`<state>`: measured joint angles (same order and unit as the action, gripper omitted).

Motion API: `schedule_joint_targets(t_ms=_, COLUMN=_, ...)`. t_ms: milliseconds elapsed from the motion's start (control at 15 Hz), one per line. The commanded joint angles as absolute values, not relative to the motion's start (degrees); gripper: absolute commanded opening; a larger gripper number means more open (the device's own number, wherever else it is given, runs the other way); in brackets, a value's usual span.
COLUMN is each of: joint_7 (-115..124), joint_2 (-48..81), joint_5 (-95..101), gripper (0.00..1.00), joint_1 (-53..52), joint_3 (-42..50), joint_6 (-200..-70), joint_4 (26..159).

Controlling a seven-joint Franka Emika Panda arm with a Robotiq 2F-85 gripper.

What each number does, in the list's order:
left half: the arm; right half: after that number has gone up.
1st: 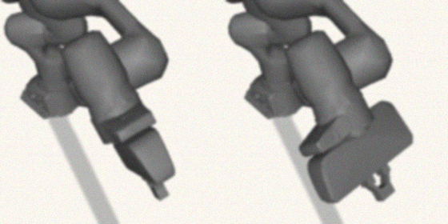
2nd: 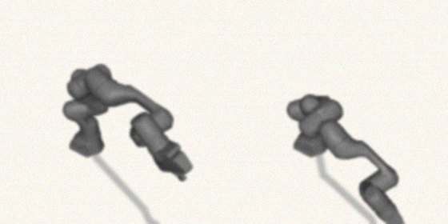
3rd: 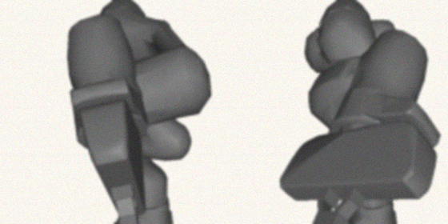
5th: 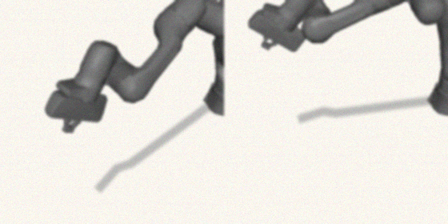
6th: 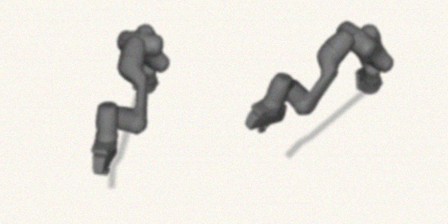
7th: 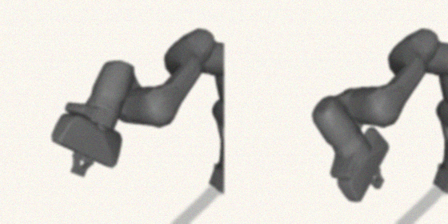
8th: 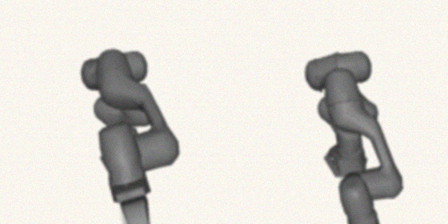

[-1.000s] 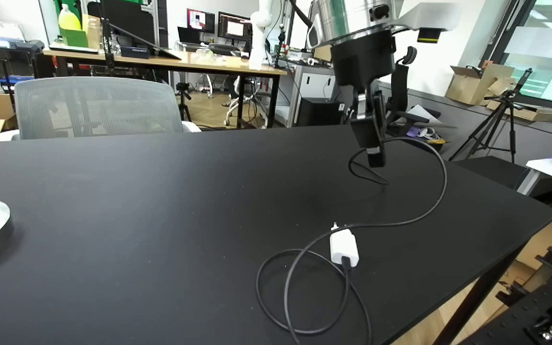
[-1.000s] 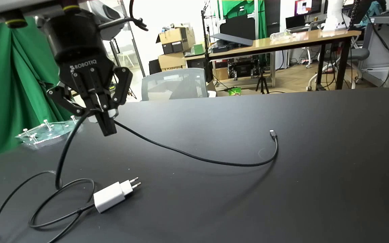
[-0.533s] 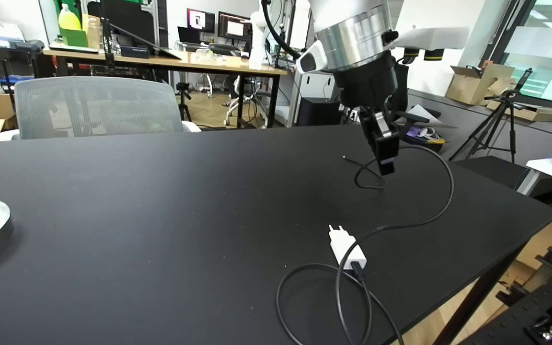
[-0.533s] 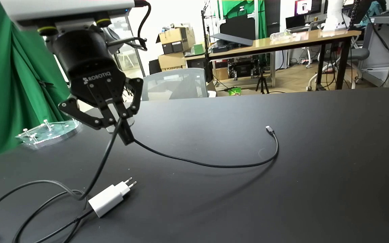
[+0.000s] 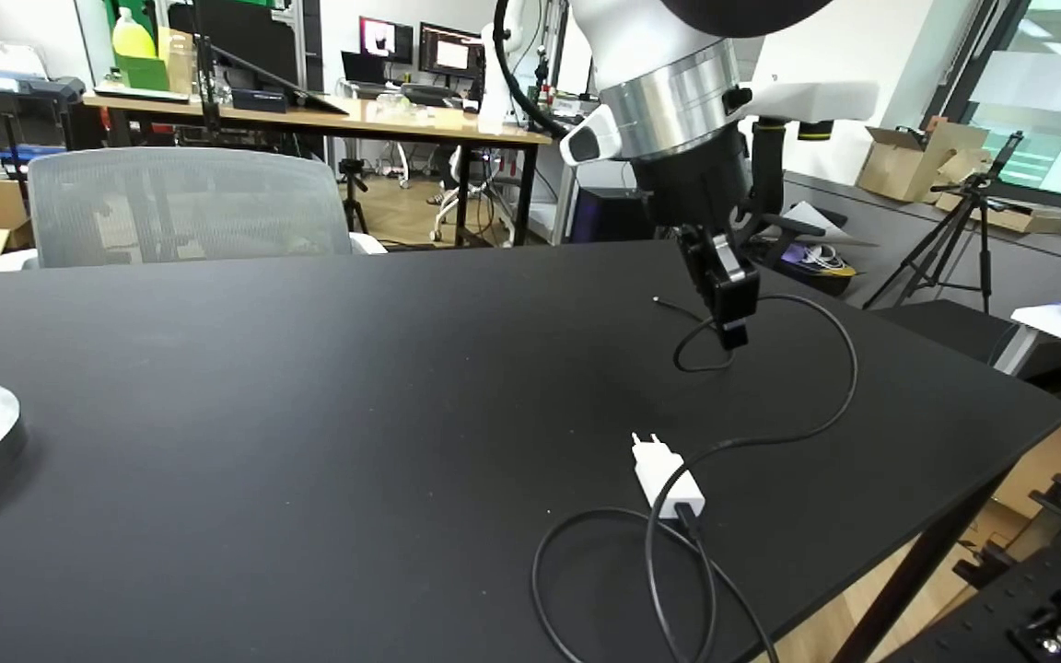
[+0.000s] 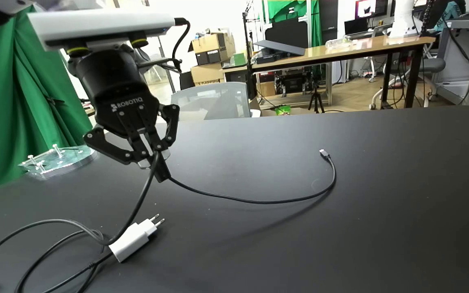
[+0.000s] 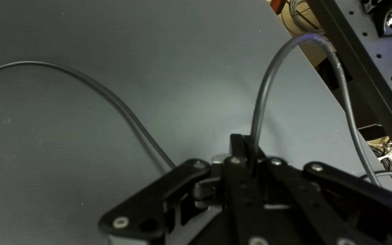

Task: Spread the charger cable

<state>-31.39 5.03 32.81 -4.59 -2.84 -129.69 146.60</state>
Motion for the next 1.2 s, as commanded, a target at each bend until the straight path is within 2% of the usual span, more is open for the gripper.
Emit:
schedule_joint_targets(t_ms=0, joint_7=-39.06, joint_2=7.91, joint_5=34.63, gripper=0.01, joint_1=-3.30, joint_3=-2.93, joint_6=-131.88, joint_4=144.69)
schedule_joint_targets(t_ms=600, joint_7=-62.59, joint_2=15.58, joint_5=39.79, gripper=0.01, joint_1=-1.62, joint_3=-4.26, joint_6=-146.24, joint_4=142.89)
schedule_joint_targets(t_ms=1067, joint_7=-72.56, joint_2=17.55, joint_5=39.01, gripper=0.01, joint_1=-2.29, joint_3=-5.87, joint_6=-147.92, joint_4=142.25)
schedule_joint_targets(t_ms=1133, joint_7=-73.21, joint_2=17.61, joint_5=38.78, gripper=0.18, joint_1=-2.38, joint_3=-5.90, joint_6=-147.66, joint_4=142.18)
